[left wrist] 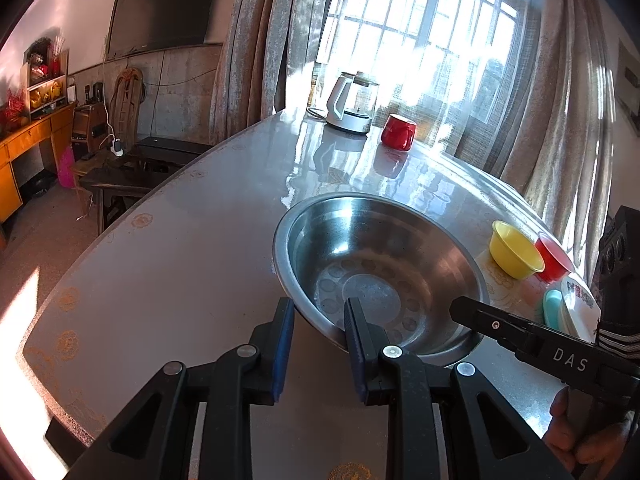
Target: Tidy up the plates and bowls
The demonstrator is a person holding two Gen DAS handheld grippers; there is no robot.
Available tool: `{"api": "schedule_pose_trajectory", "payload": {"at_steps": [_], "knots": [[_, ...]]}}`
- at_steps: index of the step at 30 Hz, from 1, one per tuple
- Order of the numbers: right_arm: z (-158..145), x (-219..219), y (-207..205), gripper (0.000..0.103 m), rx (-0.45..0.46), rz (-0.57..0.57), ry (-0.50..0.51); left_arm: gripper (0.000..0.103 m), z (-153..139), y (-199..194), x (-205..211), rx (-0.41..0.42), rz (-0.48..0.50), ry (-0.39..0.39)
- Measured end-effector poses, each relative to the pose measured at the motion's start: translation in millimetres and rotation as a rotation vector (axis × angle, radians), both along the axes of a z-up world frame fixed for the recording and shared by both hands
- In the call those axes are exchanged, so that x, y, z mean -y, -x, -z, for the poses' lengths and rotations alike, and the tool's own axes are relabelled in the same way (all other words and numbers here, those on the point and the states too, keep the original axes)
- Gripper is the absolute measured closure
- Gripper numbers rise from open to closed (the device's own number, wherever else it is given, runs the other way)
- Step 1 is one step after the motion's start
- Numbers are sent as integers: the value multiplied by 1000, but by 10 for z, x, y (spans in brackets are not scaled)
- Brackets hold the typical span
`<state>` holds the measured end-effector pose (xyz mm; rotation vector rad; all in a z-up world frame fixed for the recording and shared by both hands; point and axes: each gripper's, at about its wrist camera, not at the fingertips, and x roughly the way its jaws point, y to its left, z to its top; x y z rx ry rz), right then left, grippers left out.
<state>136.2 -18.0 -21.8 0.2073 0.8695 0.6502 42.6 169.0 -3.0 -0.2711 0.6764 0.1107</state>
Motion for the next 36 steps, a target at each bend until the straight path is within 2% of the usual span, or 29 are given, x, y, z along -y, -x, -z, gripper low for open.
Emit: {"api": "schedule_pose_trajectory", "payload": {"at_steps": [7, 13, 18, 26, 34, 36], "knots": [[-34, 112, 30, 72, 9, 23, -12, 75, -42, 34, 43, -6, -30, -27], [-114, 338, 135, 67, 29, 61, -42, 72, -210, 162, 130, 44, -56, -85], [-197, 628, 204, 66, 50, 109, -47, 70, -335, 193, 362, 87, 37, -96], [-265, 1286, 170, 66, 47, 257, -34, 70, -421, 41, 920, 101, 218, -115], [-394, 1847, -131, 66, 34, 381, -31, 70, -462, -379, 1296, 45, 289, -91], [-427, 1909, -243, 71, 40, 399, -13, 70, -457, -528, 1367, 27, 297, -66]]}}
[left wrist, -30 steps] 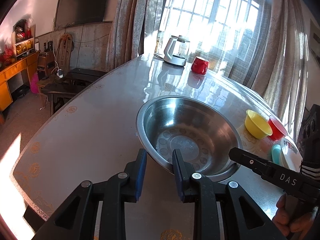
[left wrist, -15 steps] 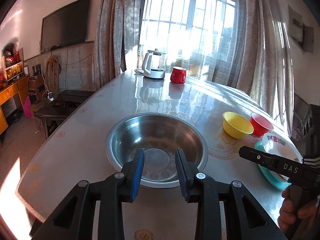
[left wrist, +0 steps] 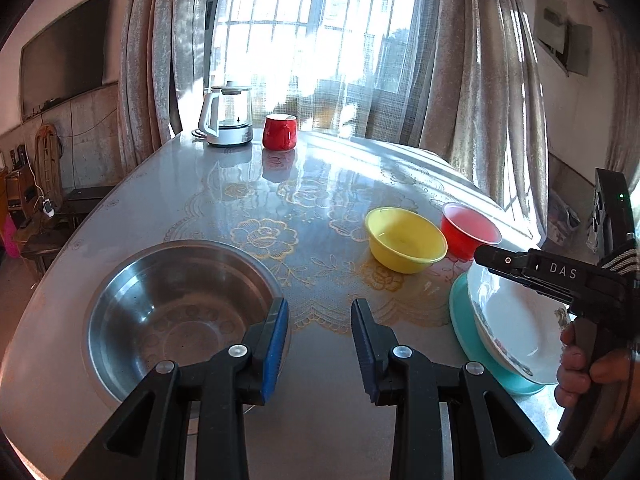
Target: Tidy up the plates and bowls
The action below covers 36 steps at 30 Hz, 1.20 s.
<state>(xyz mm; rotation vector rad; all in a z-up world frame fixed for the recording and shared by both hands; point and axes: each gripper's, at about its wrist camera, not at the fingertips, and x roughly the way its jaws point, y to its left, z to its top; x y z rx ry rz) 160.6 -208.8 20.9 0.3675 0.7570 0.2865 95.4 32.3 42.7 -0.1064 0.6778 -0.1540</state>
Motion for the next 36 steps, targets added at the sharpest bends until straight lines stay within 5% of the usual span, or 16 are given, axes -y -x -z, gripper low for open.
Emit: {"api": "schedule_pose_trajectory", "payload": {"at_steps": [15, 27, 31, 36], "knots": [[196, 123, -856, 79, -137, 45, 83, 70, 186, -967, 446, -88, 61, 124], [333, 132, -1071, 79, -175, 62, 133, 70, 484, -1433, 608, -186, 23, 172], [339, 29, -1100, 87, -162, 38, 184, 89, 523, -1471, 671, -184, 52, 170], [309, -9, -1076, 91, -148, 25, 178, 90, 537, -1420, 620, -173, 57, 181]]}}
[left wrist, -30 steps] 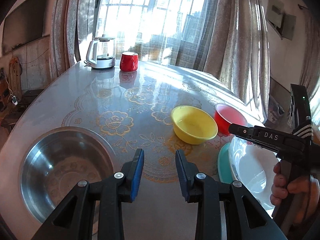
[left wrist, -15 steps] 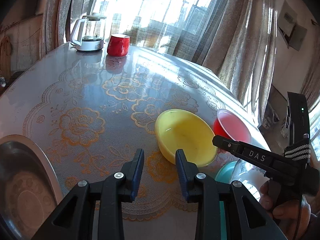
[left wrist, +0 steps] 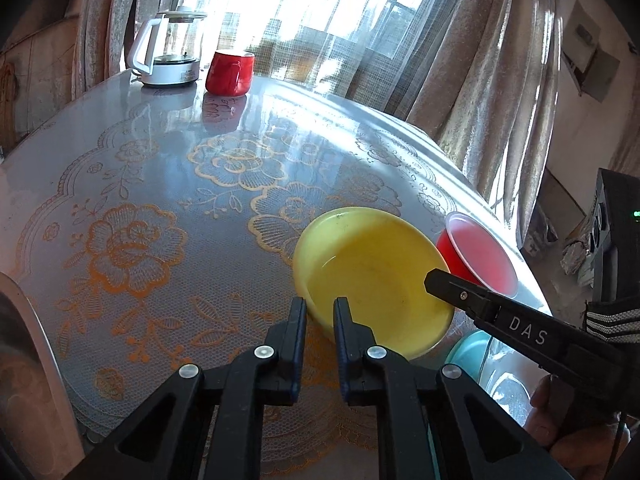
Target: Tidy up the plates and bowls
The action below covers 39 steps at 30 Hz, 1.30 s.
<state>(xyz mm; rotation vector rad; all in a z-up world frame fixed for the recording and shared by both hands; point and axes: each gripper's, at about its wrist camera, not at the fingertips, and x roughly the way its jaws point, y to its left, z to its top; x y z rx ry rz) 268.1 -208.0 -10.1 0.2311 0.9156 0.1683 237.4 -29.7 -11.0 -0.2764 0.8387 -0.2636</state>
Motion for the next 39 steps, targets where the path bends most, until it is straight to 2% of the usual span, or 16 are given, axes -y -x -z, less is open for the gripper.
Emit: {"api": "schedule_pose_trajectory", "payload": {"at_steps": [6, 10, 12, 14, 15, 16, 18, 21, 24, 26, 28, 31, 39], "knots": [[-17, -43, 24, 91, -3, -15, -17, 92, -101, 119, 11, 32, 36, 19], [-26, -150, 50, 91, -7, -40, 11, 92, -151, 182, 50, 47, 30, -24], [-13, -185, 47, 91, -18, -40, 51, 92, -165, 220, -19, 40, 39, 23], [19, -152, 35, 91, -27, -33, 42, 90, -180, 266, -83, 46, 16, 22], [33, -135, 34, 91, -31, -29, 35, 78, -181, 276, -114, 49, 5, 20], [42, -123, 30, 91, -35, -24, 32, 62, -171, 280, -147, 46, -11, 18], [51, -113, 39, 91, -36, -26, 33, 55, -128, 259, -214, 31, -42, 20], [49, -125, 39, 90, -35, -30, 39, 55, -45, 190, -257, -5, -53, 42], [51, -126, 34, 90, -37, -34, 41, 58, -1, 123, -199, -6, -39, 36], [58, -126, 26, 90, -41, -33, 47, 65, 39, 67, -146, -12, -26, 32], [62, -122, 26, 89, -39, -34, 45, 84, 33, 55, -97, 0, 4, 50], [60, -109, 50, 90, -37, -28, 41, 84, -20, 121, -40, 35, 7, 9], [-20, -86, 260, 90, -7, -30, -19, 84, -177, 371, -114, 70, 8, 6]]}}
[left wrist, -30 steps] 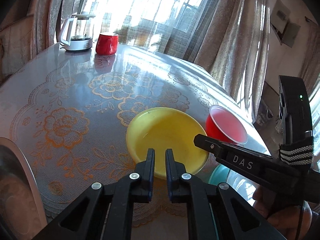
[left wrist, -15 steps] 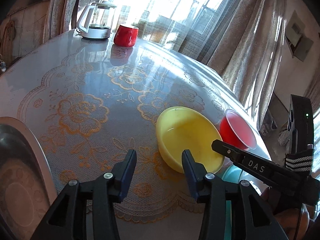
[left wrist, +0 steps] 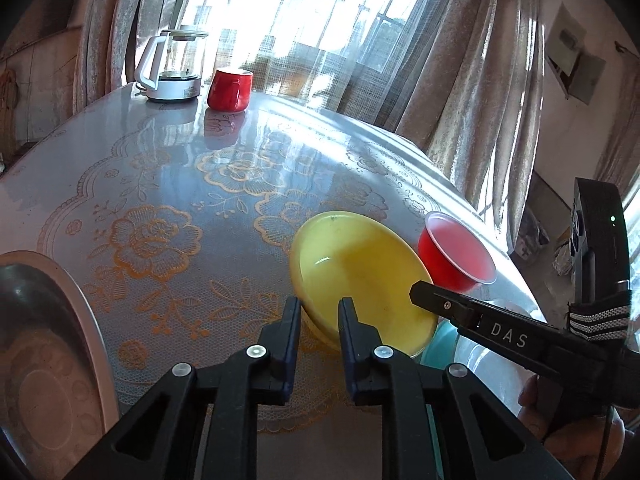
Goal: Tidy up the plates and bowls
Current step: 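Grasp the yellow bowl rim with the left gripper and lift it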
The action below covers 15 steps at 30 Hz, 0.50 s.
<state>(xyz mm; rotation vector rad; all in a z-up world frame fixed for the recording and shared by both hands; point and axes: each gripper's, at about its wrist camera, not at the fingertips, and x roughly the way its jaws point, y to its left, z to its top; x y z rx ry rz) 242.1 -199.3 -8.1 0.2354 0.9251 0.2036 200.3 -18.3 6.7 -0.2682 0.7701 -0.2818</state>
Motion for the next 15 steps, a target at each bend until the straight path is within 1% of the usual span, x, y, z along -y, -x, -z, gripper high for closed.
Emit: {"api": "schedule_pose_trajectory", "payload": {"at_steps": [7, 11, 15], "knots": [[-68, -80, 236, 90, 25, -19, -64, 84, -182, 307, -138, 50, -15, -14], [-151, -173, 369, 90, 49, -42, -93, 84, -255, 496, -274, 76, -35, -8], [-211, -306, 485, 90, 68, -77, -115, 84, -299, 681, -414, 93, -68, -24]]}}
